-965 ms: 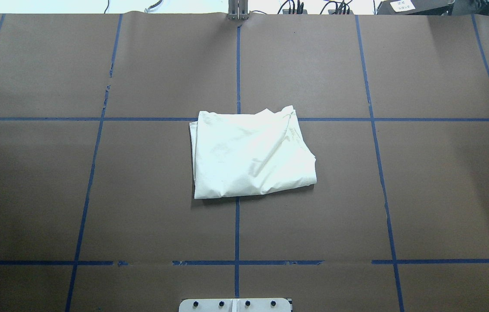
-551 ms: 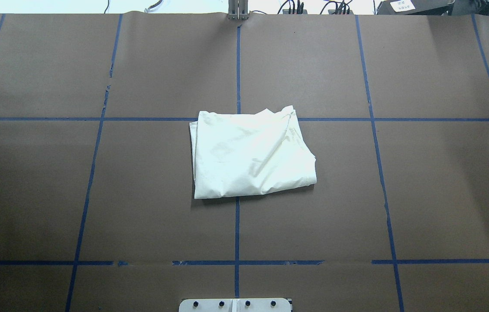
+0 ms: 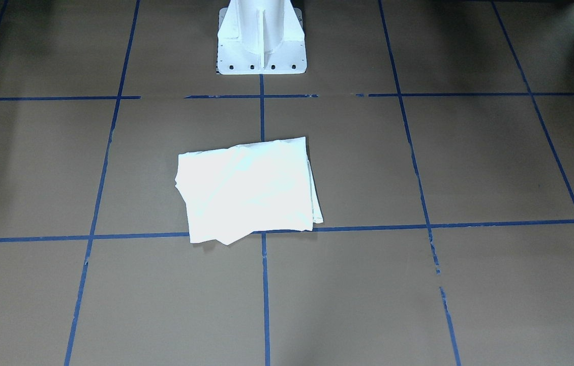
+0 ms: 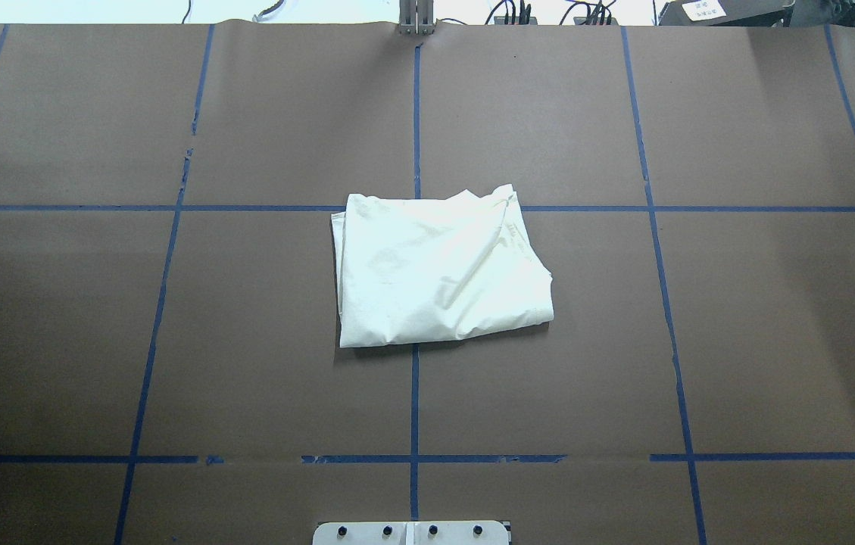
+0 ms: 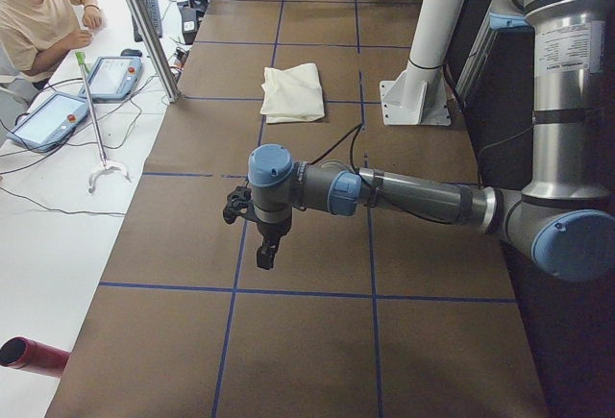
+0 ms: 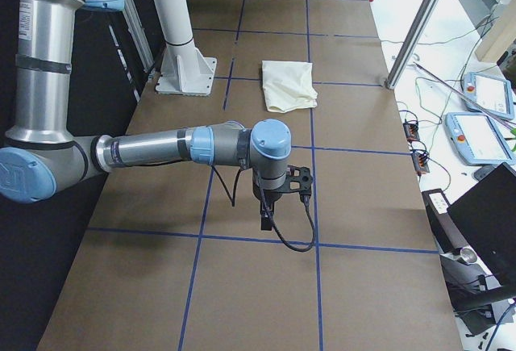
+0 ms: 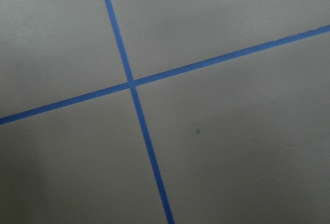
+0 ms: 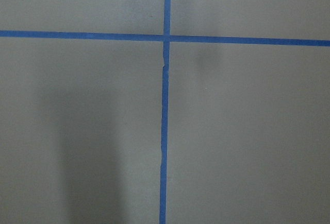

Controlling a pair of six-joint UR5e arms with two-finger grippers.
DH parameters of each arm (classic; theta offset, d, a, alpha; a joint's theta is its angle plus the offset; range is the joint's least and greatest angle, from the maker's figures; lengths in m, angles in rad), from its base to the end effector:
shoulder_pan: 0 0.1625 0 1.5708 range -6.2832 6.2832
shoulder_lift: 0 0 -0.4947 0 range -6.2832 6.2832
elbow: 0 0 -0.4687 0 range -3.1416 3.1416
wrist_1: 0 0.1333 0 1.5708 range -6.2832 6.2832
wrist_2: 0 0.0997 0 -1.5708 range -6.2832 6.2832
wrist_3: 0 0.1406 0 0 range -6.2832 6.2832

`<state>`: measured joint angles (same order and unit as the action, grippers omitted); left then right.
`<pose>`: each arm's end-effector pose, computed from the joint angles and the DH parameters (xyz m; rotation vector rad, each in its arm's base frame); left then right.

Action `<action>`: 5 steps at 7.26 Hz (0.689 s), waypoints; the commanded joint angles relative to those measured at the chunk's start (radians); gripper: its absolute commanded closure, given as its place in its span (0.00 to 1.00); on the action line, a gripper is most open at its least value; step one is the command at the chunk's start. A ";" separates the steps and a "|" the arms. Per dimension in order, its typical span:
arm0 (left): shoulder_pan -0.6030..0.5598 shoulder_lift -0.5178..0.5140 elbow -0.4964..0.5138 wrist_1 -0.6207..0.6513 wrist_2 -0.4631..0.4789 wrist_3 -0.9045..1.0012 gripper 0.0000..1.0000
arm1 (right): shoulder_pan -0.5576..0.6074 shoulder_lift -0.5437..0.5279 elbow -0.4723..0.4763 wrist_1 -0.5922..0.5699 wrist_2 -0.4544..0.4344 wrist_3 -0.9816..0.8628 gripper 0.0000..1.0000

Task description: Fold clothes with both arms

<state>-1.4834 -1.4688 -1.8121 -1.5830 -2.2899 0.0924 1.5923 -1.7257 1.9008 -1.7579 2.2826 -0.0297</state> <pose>0.0056 -0.5298 0.6791 0.1470 0.7189 0.2262 0.0519 -0.4826 0.6773 0.0067 -0.7119 -0.0036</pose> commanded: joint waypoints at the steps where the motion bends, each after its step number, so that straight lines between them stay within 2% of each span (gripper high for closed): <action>1: -0.059 0.022 0.010 0.009 0.010 0.006 0.00 | 0.000 0.000 -0.002 0.000 0.000 0.001 0.00; 2: -0.099 0.024 0.029 0.009 0.007 0.006 0.00 | 0.000 0.000 -0.002 -0.002 0.000 0.001 0.00; 5: -0.107 0.034 0.042 0.009 -0.005 -0.003 0.00 | -0.003 0.000 -0.002 -0.002 0.000 -0.001 0.00</action>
<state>-1.5872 -1.4379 -1.7777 -1.5740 -2.2867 0.0921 1.5900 -1.7257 1.8991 -1.7594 2.2826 -0.0305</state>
